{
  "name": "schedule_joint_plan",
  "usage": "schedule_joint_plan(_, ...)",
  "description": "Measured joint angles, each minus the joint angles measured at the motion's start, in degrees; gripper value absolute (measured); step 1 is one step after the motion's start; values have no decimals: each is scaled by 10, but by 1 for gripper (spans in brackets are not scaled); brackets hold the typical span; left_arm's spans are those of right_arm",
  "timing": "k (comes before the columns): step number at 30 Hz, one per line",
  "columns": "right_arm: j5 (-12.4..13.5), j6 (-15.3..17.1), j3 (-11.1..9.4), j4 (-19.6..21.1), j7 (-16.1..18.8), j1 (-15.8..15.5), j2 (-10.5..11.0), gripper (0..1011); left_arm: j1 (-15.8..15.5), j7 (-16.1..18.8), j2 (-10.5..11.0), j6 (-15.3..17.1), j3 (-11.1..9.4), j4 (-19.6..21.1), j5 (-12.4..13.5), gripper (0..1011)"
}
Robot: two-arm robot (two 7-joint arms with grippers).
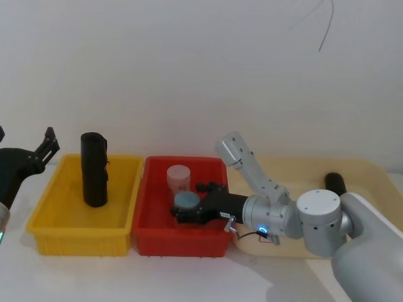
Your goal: Pick up the garbage bag with the one hand and transfer it to the other hand.
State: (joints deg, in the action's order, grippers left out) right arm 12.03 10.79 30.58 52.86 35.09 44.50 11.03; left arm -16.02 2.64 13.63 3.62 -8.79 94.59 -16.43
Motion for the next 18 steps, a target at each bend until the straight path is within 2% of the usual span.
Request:
schedule_joint_plan(12,-1,-5,9,-27,-5,14,-7,1000,0,0,0,0,0,0,0,1001)
schedule_joint_plan(15,-2,-5,11,-32,-6,16,-8,962,0,0,0,0,0,0,0,1001)
schedule_joint_plan(18,-3,-3,13,-37,-7,19,-10,876,0,0,0,0,0,0,0,1001)
